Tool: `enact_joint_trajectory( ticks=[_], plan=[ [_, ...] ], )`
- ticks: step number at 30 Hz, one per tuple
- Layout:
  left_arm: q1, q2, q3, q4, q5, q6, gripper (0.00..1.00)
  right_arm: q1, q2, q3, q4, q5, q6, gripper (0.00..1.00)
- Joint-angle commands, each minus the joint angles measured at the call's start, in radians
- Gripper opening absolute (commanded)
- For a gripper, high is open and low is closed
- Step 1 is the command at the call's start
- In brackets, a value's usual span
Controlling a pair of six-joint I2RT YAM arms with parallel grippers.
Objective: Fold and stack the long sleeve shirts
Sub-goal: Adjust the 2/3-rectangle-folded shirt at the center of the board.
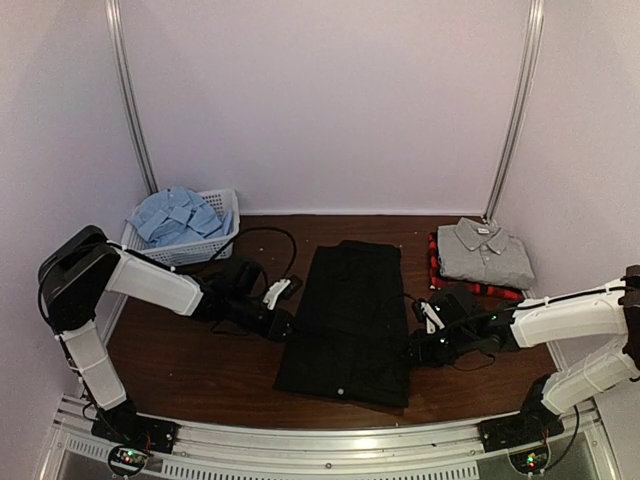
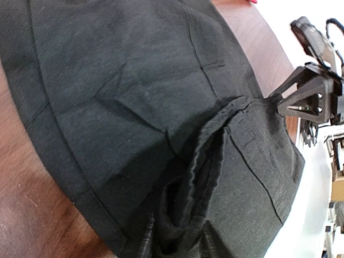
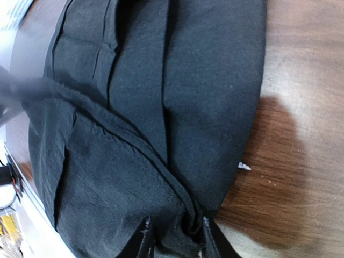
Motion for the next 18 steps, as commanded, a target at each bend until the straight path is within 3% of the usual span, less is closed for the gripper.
enact_joint_trajectory(
  ticks=[1,5,18],
  plan=[
    [0.008,0.004,-0.007,0.064,0.039,0.009,0.16,0.006,0.006,-0.016,0.049,-0.019,0.003,0.18],
    [0.008,-0.014,0.001,0.053,0.051,0.024,0.00,0.007,-0.016,0.010,0.024,-0.012,-0.020,0.01],
    [0.011,-0.129,0.080,-0.076,-0.018,0.053,0.00,0.005,-0.072,0.223,-0.220,0.140,-0.147,0.00]
  ],
)
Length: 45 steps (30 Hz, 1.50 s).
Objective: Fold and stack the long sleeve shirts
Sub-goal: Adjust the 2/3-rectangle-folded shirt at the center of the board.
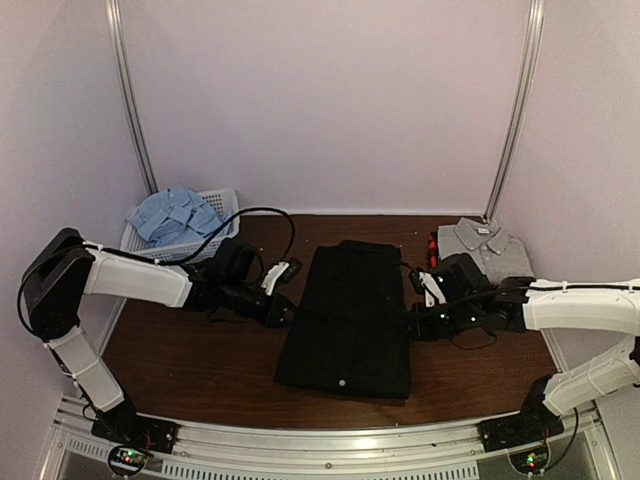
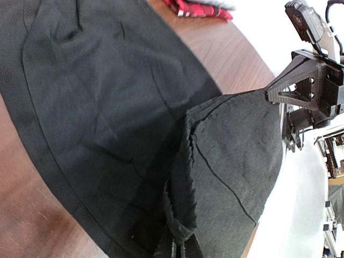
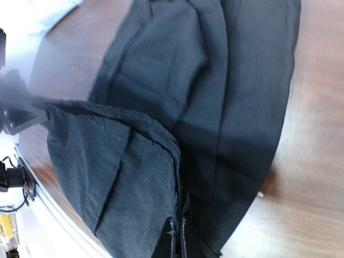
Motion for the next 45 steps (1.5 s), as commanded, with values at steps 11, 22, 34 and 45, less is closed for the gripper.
enact_joint_trajectory(
  ticks=[11,22,34,45],
  plan=[
    [0.025,0.054,0.053,0.016,-0.127,0.004,0.00,-0.075,0.150,0.116,-0.061,0.112,-0.144,0.00],
    [0.025,0.206,0.108,0.037,-0.165,0.027,0.09,-0.097,0.317,0.109,0.003,0.106,-0.178,0.12],
    [0.025,0.154,0.128,-0.008,-0.226,0.032,0.39,-0.084,0.139,0.115,-0.126,0.166,-0.190,0.58],
    [0.025,-0.030,0.056,-0.005,-0.268,0.047,0.51,0.081,-0.009,0.057,-0.039,0.132,-0.138,0.68]
  ],
)
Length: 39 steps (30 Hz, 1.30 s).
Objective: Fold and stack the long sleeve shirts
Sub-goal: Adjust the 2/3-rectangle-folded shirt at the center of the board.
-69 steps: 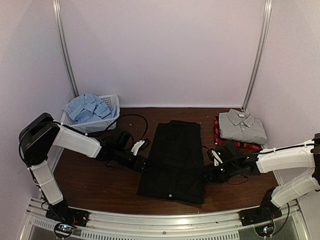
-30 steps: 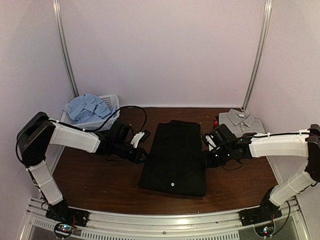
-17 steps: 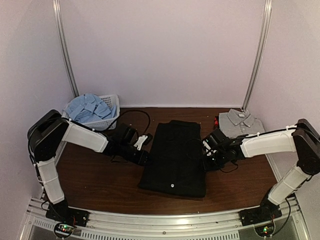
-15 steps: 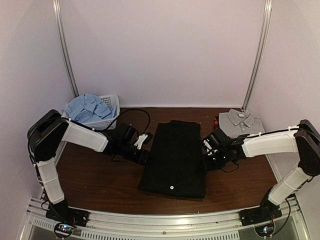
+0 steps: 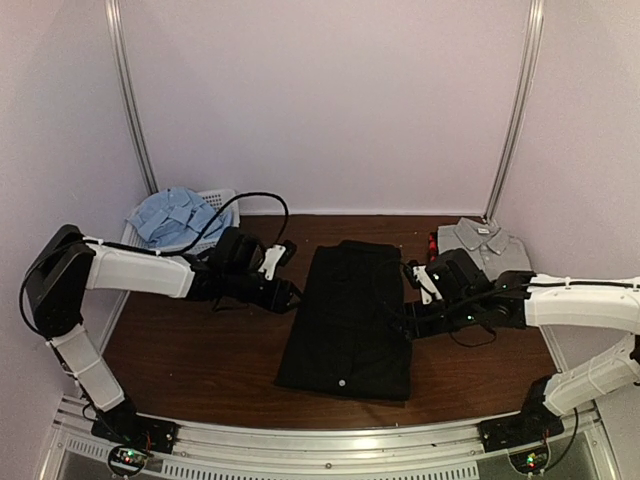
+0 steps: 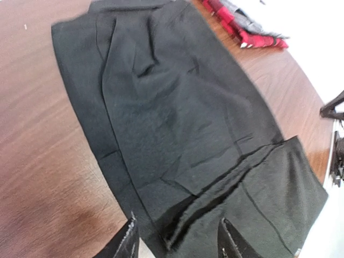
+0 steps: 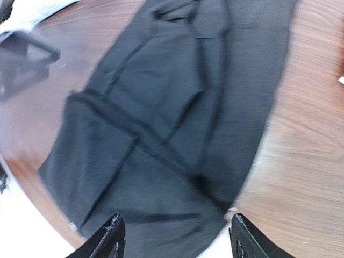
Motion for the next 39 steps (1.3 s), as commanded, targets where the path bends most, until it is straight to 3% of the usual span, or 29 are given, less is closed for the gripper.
enact_joint_trajectory(
  ticks=[1,6,11,25,32,39],
  plan=[
    [0.005,-0.094,-0.063,0.060,0.023,0.018,0.51,0.087,-0.016,-0.044,0.087,-0.040,0.029,0.67],
    [-0.041,-0.175,-0.180,0.192,0.132,-0.013,0.51,0.180,0.080,-0.049,0.189,-0.094,0.059,0.67],
    [-0.132,-0.211,-0.275,0.256,0.114,-0.074,0.51,0.218,0.175,-0.084,0.292,-0.143,0.095,0.66],
    [-0.208,-0.051,-0.425,0.421,0.061,-0.169,0.50,0.222,0.309,-0.139,0.335,-0.138,0.075,0.65],
    [-0.218,-0.032,-0.467,0.432,0.011,-0.164,0.50,0.222,0.276,-0.154,0.281,-0.104,0.040,0.66],
    [-0.220,-0.094,-0.485,0.415,-0.058,-0.157,0.50,0.223,0.142,-0.138,0.165,-0.025,-0.030,0.67]
  ],
)
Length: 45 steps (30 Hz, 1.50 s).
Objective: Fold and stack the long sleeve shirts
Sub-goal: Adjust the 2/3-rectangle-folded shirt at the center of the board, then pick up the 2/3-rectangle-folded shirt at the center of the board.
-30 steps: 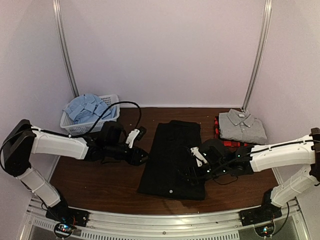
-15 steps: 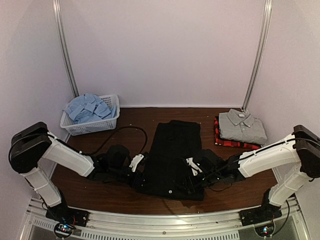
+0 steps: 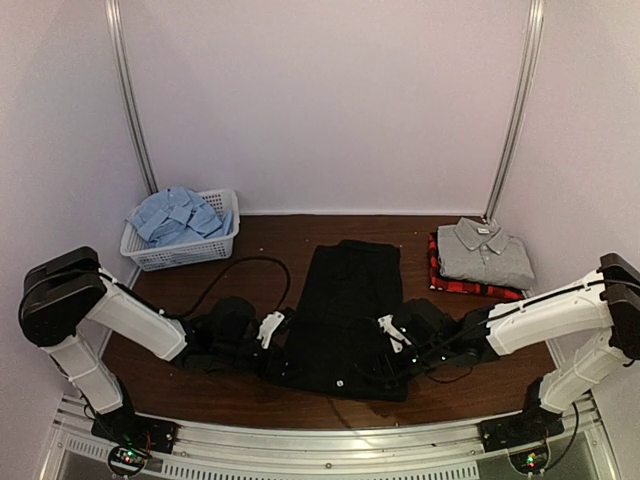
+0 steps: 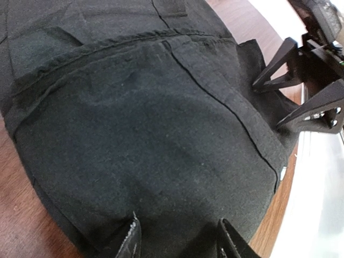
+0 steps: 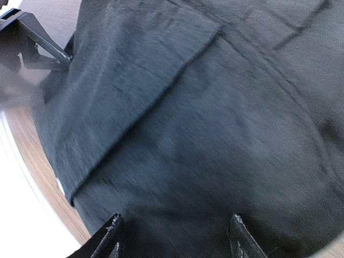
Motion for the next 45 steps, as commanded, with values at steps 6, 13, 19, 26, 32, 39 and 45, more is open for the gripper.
enact_joint_trajectory(
  ticks=[6,13,19,26,32,39,45],
  plan=[
    [-0.002,-0.188,-0.008,-0.134,-0.220,0.052,0.53,0.046,-0.147,0.003,-0.152,0.109,-0.117,0.70],
    [-0.002,-0.409,0.011,-0.272,-0.408,0.060,0.69,0.185,-0.160,0.027,-0.183,0.234,-0.153,0.72],
    [-0.001,-0.554,0.019,-0.378,-0.497,0.038,0.94,0.273,-0.077,0.084,-0.249,0.324,-0.174,0.75],
    [-0.001,-0.572,0.051,-0.431,-0.476,0.044,0.97,0.329,0.081,0.183,-0.322,0.400,-0.231,0.74],
    [-0.001,-0.555,0.044,-0.421,-0.424,0.070,0.97,0.349,0.181,0.241,-0.373,0.431,-0.264,0.63],
    [0.000,-0.574,-0.001,-0.364,-0.371,0.108,0.98,0.361,0.185,0.240,-0.399,0.415,-0.278,0.29],
    [0.000,-0.621,-0.037,-0.300,-0.338,0.142,0.98,0.367,0.144,0.235,-0.394,0.328,-0.292,0.01]
  ],
)
